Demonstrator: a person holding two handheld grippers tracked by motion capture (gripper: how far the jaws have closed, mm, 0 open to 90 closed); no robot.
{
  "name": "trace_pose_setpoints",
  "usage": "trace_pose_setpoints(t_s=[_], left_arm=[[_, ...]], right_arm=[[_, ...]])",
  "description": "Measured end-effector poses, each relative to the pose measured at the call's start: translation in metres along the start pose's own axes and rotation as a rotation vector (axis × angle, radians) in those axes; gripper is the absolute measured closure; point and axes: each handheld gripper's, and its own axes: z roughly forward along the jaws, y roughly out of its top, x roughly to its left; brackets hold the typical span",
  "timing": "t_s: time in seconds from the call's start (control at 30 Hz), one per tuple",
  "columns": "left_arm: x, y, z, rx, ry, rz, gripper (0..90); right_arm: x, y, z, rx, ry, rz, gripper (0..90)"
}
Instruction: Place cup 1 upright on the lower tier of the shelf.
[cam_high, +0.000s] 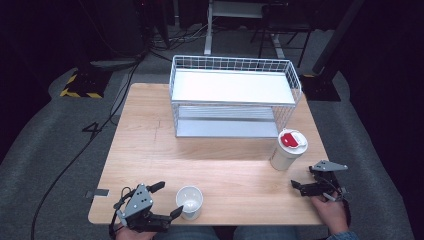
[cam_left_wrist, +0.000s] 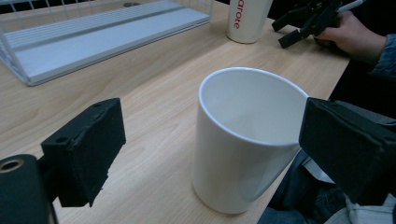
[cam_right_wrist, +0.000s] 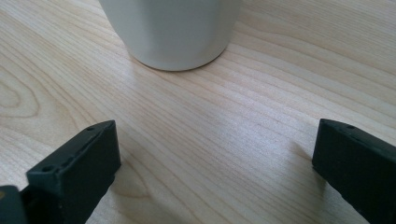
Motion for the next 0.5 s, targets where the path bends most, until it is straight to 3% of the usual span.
trace_pose_setpoints(t_s=[0.3,0.4,0.5], left_arm=[[-0.005,-0.007,0.018,-0.016,-0.043,-0.027,0.9],[-0.008,-0.008,0.023,-0.019,-0.05,-0.008,0.0],[-0.01,-0.01,0.026,-0.023,-0.061,-0.015,0.0]], right_arm=[[0.0,0.0,0.0,0.0,0.0,0.0,1.2],[0.0,0.0,0.0,0.0,-0.001,-0.001,1.4],[0.0,0.0,0.0,-0.001,-0.001,-0.001,1.4]])
